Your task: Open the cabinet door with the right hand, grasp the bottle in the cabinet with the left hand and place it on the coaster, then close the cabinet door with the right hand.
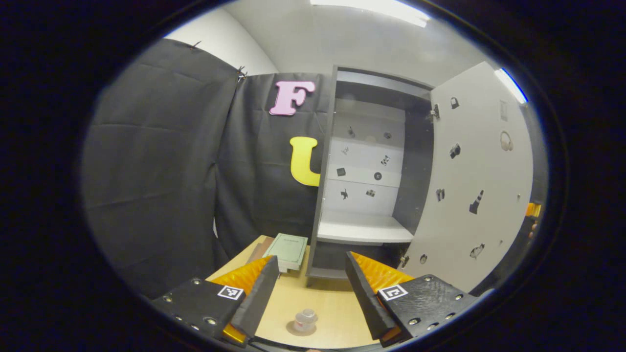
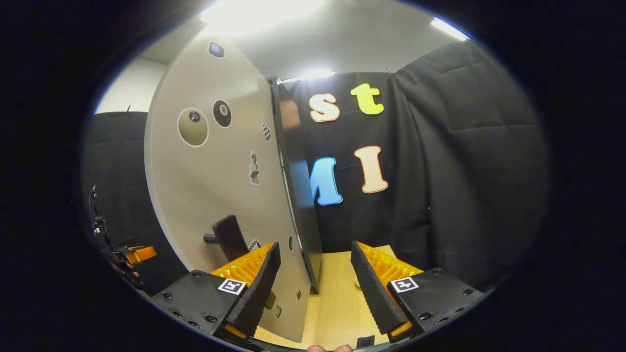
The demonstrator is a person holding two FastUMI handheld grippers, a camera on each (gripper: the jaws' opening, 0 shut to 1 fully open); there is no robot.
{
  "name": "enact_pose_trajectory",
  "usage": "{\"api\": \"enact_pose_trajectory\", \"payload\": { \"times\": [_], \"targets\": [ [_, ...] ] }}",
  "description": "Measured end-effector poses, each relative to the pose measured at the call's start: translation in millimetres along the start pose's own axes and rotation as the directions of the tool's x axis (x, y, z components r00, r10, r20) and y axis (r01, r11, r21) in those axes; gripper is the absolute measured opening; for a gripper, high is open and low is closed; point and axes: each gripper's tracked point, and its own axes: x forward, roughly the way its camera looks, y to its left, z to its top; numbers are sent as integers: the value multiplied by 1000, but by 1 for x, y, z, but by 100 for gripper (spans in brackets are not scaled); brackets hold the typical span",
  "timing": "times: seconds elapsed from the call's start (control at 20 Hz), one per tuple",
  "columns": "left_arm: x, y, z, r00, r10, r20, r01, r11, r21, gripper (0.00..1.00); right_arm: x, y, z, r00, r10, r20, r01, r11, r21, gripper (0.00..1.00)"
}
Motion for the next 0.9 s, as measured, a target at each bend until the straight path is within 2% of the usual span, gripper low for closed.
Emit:
{"api": "enact_pose_trajectory", "payload": {
  "times": [0.35,0.6,0.7,0.9],
  "targets": [
    [35,19,-2,995,-100,-28,100,995,-16,84,-6,22,-2,995,-97,5,97,995,7,91],
    [51,45,3,993,-120,-17,120,993,-13,87,0,79,-8,999,-53,-13,53,999,-3,91],
    [54,54,2,992,-126,-12,126,992,-20,82,3,102,-11,999,-31,-12,30,999,-13,91],
    [60,82,0,992,-123,-7,123,992,-12,82,20,131,-13,1000,-6,1,6,1000,4,91]
  ]
}}
